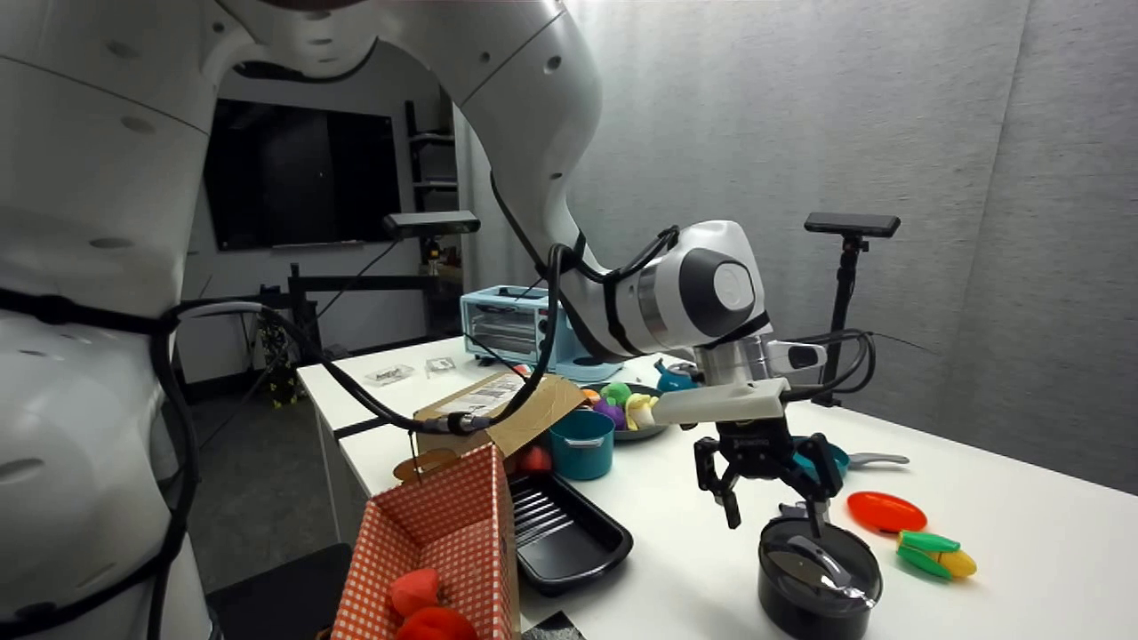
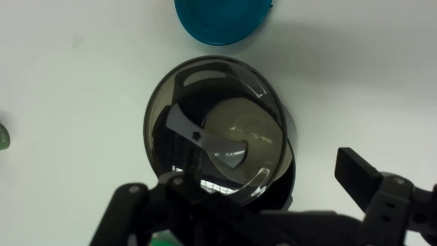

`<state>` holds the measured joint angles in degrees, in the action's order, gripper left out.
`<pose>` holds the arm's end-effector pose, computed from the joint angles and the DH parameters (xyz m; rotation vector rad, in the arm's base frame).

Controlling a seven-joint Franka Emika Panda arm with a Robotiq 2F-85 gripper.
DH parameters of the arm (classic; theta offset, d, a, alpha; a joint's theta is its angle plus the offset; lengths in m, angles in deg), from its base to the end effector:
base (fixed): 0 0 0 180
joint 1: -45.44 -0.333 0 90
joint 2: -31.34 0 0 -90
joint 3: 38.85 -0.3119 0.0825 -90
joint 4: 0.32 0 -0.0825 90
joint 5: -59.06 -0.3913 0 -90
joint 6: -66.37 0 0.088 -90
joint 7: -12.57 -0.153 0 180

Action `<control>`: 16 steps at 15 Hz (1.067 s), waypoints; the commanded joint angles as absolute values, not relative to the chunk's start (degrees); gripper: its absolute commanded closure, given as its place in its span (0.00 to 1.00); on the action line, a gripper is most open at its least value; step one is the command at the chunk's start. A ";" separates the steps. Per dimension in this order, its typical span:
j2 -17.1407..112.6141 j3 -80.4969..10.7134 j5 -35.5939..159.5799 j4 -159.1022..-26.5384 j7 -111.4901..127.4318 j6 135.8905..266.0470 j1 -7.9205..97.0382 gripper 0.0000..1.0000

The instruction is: Uncover the pot

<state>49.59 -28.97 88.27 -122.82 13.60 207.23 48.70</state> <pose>0.5605 -0.1471 0.2055 2.7569 0.2723 -0.0685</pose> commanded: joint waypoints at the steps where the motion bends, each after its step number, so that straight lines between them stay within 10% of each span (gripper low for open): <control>1: 49.88 -28.39 90.81 -121.92 11.68 208.53 47.68 0.00; 16: 51.36 -26.70 94.06 -122.07 10.74 208.43 47.84 0.00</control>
<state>51.05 -27.75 91.26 -122.17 12.89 207.24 47.93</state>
